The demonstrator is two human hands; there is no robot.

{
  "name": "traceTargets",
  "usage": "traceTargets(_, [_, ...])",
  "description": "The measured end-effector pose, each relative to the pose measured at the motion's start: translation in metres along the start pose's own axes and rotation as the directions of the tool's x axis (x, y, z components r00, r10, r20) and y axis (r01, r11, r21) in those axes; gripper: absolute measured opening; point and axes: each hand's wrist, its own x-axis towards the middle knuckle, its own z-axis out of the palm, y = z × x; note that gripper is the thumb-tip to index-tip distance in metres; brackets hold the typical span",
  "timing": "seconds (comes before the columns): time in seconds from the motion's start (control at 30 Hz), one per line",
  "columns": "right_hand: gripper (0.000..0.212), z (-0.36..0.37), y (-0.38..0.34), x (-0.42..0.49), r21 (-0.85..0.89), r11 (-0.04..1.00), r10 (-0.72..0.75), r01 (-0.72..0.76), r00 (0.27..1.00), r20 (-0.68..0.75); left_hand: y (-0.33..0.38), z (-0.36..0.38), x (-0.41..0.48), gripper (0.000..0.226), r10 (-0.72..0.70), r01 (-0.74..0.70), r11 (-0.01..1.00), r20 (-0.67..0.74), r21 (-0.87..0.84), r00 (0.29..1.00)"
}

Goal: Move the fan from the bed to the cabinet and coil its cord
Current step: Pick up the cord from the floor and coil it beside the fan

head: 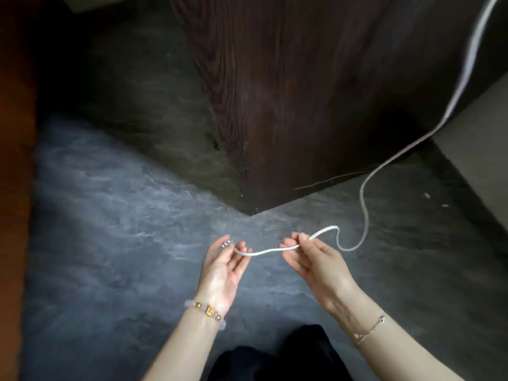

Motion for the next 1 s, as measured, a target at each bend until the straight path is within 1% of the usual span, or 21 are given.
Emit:
traceTargets(0.07, [0.018,0.014,-0.029,-0.065,-0.024,0.999,-0.026,0.026,0.999,-0.028,0.03,0.017,-0.064,0.022,0.035,-0.047,0.989,0.085,0.138,0.996])
traceTargets(0.13, [0.019,0.031,-0.064,-0.134,-0.005,0.999,-0.049,0.049,0.998,-0.036,0.063,0.038,-0.135,0.025,0.065,-0.113,0.955,0.178,0.274,0.982])
traceTargets(0.2, [0.02,0.053,-0.107,-0.198,0.013,0.998,-0.055,0.056,0.998,-0.038,0.103,0.063,-0.202,0.026,0.14,-0.248,0.865,0.264,0.436,0.954])
traceTargets(0.23, [0.021,0.067,-0.133,-0.234,0.015,0.998,-0.057,0.058,0.997,-0.055,0.128,0.077,-0.237,0.026,0.21,-0.346,0.777,0.301,0.526,0.93])
traceTargets(0.27, [0.021,0.078,-0.155,-0.263,-0.013,0.998,-0.065,0.065,0.995,-0.072,0.149,0.09,-0.265,0.026,0.285,-0.454,0.635,0.357,0.625,0.889])
traceTargets(0.3, [0.02,0.087,-0.17,-0.287,-0.042,0.998,-0.057,0.053,0.994,-0.092,0.166,0.1,-0.29,0.028,0.343,-0.547,0.443,0.429,0.71,0.836])
traceTargets(0.33, [0.018,0.094,-0.188,-0.31,-0.077,0.996,-0.05,0.041,0.993,-0.109,0.186,0.11,-0.313,0.031,0.403,-0.63,0.244,0.514,0.737,0.758])
traceTargets(0.37, [0.018,0.107,-0.215,-0.334,-0.128,0.991,-0.059,0.045,0.992,-0.109,0.212,0.126,-0.337,0.035,0.44,-0.691,0.153,0.577,0.707,0.688])
traceTargets(0.4, [0.02,0.117,-0.231,-0.351,-0.174,0.984,-0.05,0.029,0.992,-0.113,0.23,0.137,-0.357,0.036,0.46,-0.724,0.16,0.599,0.671,0.656])
traceTargets(0.47, [0.032,0.139,-0.268,-0.385,-0.255,0.967,-0.023,0.001,0.996,-0.082,0.266,0.163,-0.398,0.031,0.441,-0.759,0.294,0.623,0.581,0.646])
traceTargets(0.53, [0.045,0.167,-0.302,-0.417,-0.246,0.968,0.038,-0.048,0.998,-0.044,0.295,0.186,-0.431,0.022,0.402,-0.748,0.463,0.64,0.476,0.655])
traceTargets(0.57, [0.045,0.18,-0.315,-0.43,-0.275,0.961,0.023,-0.026,1.0,-0.013,0.31,0.198,-0.446,0.022,0.39,-0.737,0.518,0.648,0.434,0.655])
traceTargets(0.6, [0.043,0.191,-0.328,-0.441,-0.336,0.942,-0.028,0.022,1.0,-0.012,0.323,0.209,-0.458,0.024,0.396,-0.732,0.552,0.647,0.4,0.652])
traceTargets(0.67, [0.039,0.209,-0.347,-0.461,-0.438,0.892,-0.129,0.111,0.992,-0.012,0.343,0.224,-0.474,0.025,0.425,-0.743,0.582,0.655,0.331,0.625])
traceTargets(0.8, [0.037,0.232,-0.365,-0.485,-0.582,0.793,-0.198,0.18,0.98,0.033,0.371,0.241,-0.492,0.016,0.423,-0.767,0.603,0.728,0.219,0.54])
traceTargets(0.83, [0.036,0.234,-0.366,-0.485,-0.633,0.742,-0.254,0.219,0.967,0.037,0.377,0.244,-0.492,0.018,0.405,-0.758,0.617,0.74,0.212,0.537])
traceTargets(0.87, [0.036,0.235,-0.365,-0.486,-0.713,0.644,-0.341,0.278,0.938,0.058,0.381,0.247,-0.492,0.02,0.387,-0.748,0.63,0.751,0.208,0.535])
traceTargets(0.9, [0.036,0.234,-0.364,-0.486,-0.803,0.488,-0.453,0.342,0.886,0.102,0.384,0.248,-0.492,0.02,0.373,-0.739,0.642,0.76,0.203,0.533])
traceTargets(0.93, [0.034,0.234,-0.363,-0.485,-0.869,0.306,-0.567,0.388,0.808,0.161,0.387,0.25,-0.492,0.021,0.365,-0.732,0.652,0.763,0.2,0.534])
traceTargets(0.97, [0.029,0.235,-0.362,-0.486,-0.884,0.179,-0.646,0.432,0.73,0.225,0.39,0.251,-0.492,0.021,0.364,-0.722,0.666,0.762,0.189,0.536])
traceTargets(1.0, [0.025,0.236,-0.36,-0.487,-0.857,0.132,-0.666,0.498,0.685,0.296,0.392,0.251,-0.492,0.021,0.364,-0.703,0.691,0.758,0.17,0.541])
